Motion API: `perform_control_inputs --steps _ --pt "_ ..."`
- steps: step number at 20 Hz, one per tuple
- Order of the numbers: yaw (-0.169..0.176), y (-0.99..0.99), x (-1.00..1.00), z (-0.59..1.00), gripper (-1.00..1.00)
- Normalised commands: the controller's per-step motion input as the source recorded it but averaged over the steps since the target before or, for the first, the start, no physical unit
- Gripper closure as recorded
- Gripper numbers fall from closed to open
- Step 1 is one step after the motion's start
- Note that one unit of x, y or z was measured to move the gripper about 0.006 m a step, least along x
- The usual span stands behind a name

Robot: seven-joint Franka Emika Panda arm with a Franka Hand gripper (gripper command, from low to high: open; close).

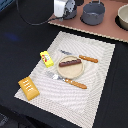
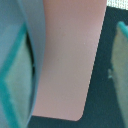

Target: Interact with the objects in diverse but meaningful ways.

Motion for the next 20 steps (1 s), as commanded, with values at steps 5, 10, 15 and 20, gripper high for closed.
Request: perform_control_inputs --steps 5,10,15,20 --pt "0.000 0.19 -0.16 -0.30 1.00" --pt "0.000 0.25 -0.18 -0.23 1.00" --pt "0.000 0.49 -0.11 0.05 1.00" --pt "0.000 0.35 -0.23 0.55 1.00"
